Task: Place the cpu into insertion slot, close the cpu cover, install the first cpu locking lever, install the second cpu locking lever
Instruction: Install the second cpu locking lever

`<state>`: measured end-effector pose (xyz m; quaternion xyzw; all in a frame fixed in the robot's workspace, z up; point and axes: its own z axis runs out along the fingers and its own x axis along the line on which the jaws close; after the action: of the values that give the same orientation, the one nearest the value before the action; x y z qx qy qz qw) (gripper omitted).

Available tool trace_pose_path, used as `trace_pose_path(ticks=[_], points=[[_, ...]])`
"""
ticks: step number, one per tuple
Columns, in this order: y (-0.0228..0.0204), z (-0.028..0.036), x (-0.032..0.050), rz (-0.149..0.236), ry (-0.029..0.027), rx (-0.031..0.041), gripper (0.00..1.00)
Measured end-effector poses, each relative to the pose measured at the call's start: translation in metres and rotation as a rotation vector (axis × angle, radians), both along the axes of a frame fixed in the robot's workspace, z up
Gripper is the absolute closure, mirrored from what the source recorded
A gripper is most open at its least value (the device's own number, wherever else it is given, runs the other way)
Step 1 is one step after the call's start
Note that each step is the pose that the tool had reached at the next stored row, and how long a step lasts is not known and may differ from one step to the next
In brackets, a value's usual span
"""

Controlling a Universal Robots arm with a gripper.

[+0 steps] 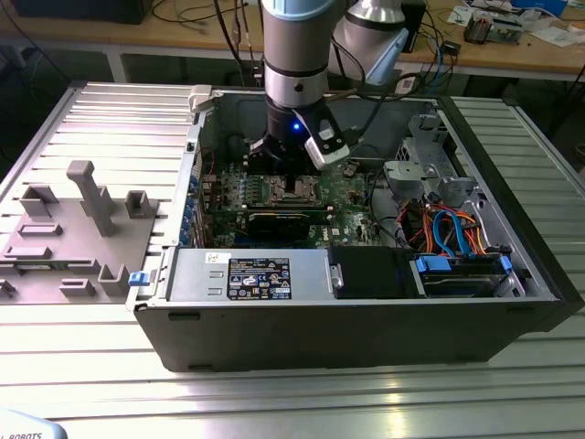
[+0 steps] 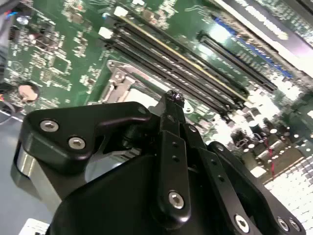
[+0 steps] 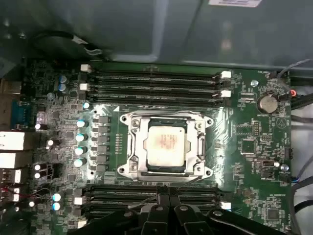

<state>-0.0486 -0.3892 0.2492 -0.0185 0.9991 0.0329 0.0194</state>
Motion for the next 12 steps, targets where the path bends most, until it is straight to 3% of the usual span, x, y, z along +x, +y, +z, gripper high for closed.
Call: trace_pose_path(ticks=[1, 2, 12], points=[[-0.0037, -0.0011, -0.0070, 0.000, -0.0001, 0.0005, 0.89], [-0.0043, -0.0016, -0.0082, 0.000, 0.0000, 0.0005, 0.89], [-0.0051, -0.0137, -0.0196, 0.001, 0.0000, 0.0022, 0.89]])
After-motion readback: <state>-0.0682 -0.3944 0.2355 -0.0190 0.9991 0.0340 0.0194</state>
